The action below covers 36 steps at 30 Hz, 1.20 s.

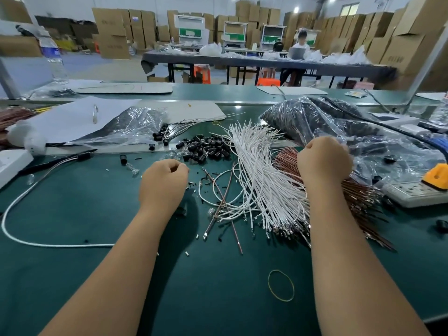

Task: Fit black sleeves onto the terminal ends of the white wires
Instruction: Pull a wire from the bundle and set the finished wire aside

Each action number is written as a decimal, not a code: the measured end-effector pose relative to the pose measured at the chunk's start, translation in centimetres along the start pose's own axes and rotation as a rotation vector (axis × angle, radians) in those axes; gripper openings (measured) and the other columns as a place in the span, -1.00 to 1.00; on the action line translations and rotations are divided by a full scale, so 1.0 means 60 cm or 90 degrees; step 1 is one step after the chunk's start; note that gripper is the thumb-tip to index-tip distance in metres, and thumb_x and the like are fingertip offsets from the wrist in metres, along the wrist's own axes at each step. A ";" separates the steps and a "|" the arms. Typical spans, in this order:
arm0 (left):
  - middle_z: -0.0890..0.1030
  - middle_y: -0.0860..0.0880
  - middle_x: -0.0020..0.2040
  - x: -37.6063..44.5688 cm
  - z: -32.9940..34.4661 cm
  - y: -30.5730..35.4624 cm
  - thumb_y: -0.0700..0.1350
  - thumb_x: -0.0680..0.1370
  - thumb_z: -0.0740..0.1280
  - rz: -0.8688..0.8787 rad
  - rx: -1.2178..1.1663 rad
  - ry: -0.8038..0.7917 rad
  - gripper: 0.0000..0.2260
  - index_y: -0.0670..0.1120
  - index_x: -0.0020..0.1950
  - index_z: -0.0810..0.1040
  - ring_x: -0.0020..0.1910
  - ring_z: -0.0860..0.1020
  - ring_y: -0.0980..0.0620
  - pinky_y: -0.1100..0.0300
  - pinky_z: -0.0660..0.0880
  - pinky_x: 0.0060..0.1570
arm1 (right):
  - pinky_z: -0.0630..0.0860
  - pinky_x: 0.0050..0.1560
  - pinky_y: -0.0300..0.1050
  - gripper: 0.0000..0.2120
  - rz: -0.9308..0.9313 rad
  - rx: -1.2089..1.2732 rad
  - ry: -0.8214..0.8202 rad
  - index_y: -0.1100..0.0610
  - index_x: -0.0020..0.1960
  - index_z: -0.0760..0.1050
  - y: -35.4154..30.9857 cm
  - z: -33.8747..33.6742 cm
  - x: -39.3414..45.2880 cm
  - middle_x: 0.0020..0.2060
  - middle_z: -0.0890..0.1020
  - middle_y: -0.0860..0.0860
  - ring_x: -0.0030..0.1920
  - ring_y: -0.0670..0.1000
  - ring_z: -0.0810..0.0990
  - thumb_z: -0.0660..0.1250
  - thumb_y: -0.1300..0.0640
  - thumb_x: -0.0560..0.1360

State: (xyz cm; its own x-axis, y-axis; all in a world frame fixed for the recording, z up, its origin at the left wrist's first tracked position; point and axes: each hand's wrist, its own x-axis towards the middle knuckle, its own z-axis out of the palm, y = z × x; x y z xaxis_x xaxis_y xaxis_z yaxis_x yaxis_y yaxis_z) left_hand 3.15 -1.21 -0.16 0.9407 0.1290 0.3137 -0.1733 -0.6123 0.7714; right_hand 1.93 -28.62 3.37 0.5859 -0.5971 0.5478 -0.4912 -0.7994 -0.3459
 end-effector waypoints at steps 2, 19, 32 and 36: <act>0.61 -0.28 -0.18 0.001 -0.002 -0.002 -0.11 0.52 0.21 -0.009 -0.017 0.003 -0.73 -0.30 -0.15 0.56 -0.40 0.33 -0.04 0.11 0.30 -0.31 | 0.42 -0.14 -0.08 -0.80 -0.012 0.049 0.024 0.13 0.04 0.64 0.000 0.002 0.000 -0.19 0.61 0.09 -0.14 0.16 0.54 0.24 0.22 0.56; 0.62 0.03 -0.27 -0.006 -0.001 0.000 -0.11 0.51 0.23 -0.028 -0.060 -0.001 -0.80 -0.06 -0.15 0.66 -0.22 0.54 -0.07 0.10 0.46 -0.18 | 0.56 -0.04 -0.04 -0.82 -0.357 0.110 -0.338 0.09 0.06 0.60 -0.230 0.040 -0.092 -0.01 0.64 0.03 0.02 0.09 0.60 0.27 0.14 0.52; 0.63 0.09 -0.24 0.008 -0.007 -0.006 -0.10 0.51 0.22 -0.043 -0.102 0.000 -0.82 0.04 -0.09 0.63 -0.34 0.47 0.03 0.16 0.39 -0.26 | 0.45 -0.25 -0.12 -0.84 -0.313 0.197 -0.296 0.14 -0.08 0.57 -0.248 0.043 -0.099 -0.15 0.61 0.05 -0.14 0.11 0.57 0.26 0.29 0.42; 0.61 0.11 -0.29 0.009 -0.004 -0.005 -0.13 0.49 0.23 -0.051 -0.125 0.005 -0.82 0.06 -0.09 0.61 -0.43 0.40 0.09 0.19 0.33 -0.32 | 0.53 -0.12 -0.08 -0.73 -0.335 0.185 -0.336 0.07 0.01 0.64 -0.251 0.028 -0.090 -0.04 0.66 0.05 -0.03 0.12 0.60 0.23 0.30 0.47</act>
State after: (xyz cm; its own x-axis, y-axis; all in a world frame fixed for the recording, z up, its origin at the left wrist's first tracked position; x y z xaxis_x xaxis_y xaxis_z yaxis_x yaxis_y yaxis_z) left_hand 3.65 -0.74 -0.09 0.9517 0.1768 0.2510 -0.1526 -0.4368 0.8865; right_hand 7.23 -13.49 4.34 0.9575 -0.0309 0.2867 0.0799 -0.9269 -0.3668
